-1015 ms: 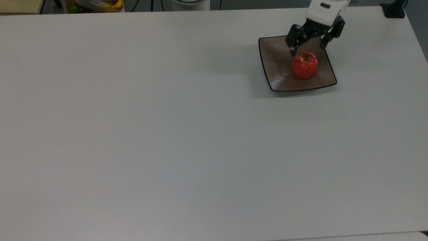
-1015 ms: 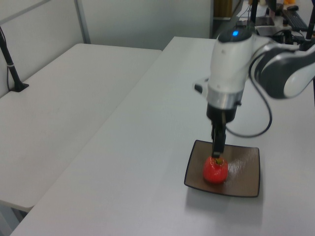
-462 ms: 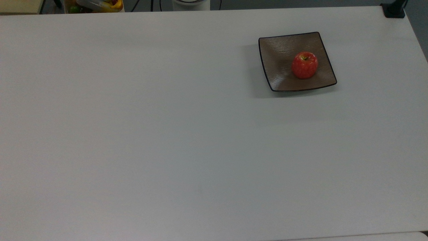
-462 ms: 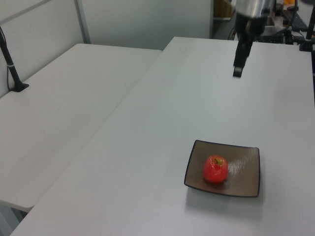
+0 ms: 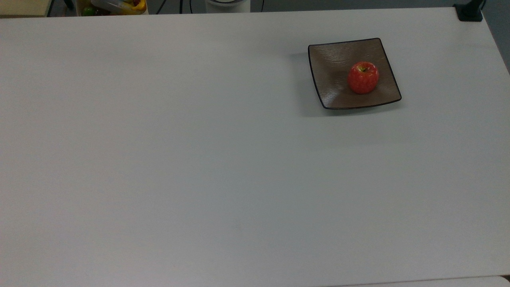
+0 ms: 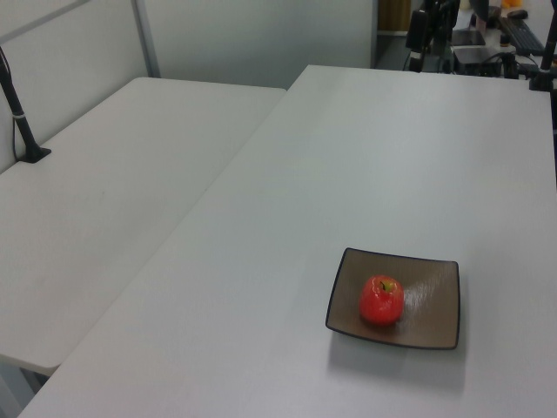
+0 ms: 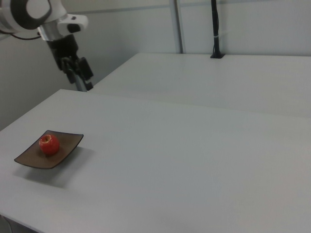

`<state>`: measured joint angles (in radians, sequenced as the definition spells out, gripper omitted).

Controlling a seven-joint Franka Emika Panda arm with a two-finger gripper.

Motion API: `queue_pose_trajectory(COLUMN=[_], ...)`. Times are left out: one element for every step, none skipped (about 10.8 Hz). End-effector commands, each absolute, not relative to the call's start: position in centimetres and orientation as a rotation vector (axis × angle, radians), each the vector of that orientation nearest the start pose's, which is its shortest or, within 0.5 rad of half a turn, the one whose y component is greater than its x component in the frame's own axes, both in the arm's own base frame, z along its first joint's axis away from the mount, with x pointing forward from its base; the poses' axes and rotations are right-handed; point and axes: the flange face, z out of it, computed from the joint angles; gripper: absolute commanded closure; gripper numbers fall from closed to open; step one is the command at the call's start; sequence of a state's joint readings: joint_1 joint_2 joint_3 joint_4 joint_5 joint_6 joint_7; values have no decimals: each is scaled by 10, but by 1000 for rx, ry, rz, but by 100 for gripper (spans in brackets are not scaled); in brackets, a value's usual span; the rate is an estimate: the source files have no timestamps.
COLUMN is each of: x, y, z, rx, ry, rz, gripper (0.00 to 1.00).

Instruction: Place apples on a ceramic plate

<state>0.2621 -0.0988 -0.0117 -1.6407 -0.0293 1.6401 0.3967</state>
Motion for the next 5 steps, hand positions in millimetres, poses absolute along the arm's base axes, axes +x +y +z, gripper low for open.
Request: queue_pose_trajectory(x=[547,552,555,554,551], y=[82,72,59,58,58], z=[631,632,631,626,623], rx=[-3117,-3116,-3117,-3095,-3080], ry=[71,-41,-138,-206,-200], rz=[-209,-269,-283,-259,-238], gripper=[0,0,0,0,0])
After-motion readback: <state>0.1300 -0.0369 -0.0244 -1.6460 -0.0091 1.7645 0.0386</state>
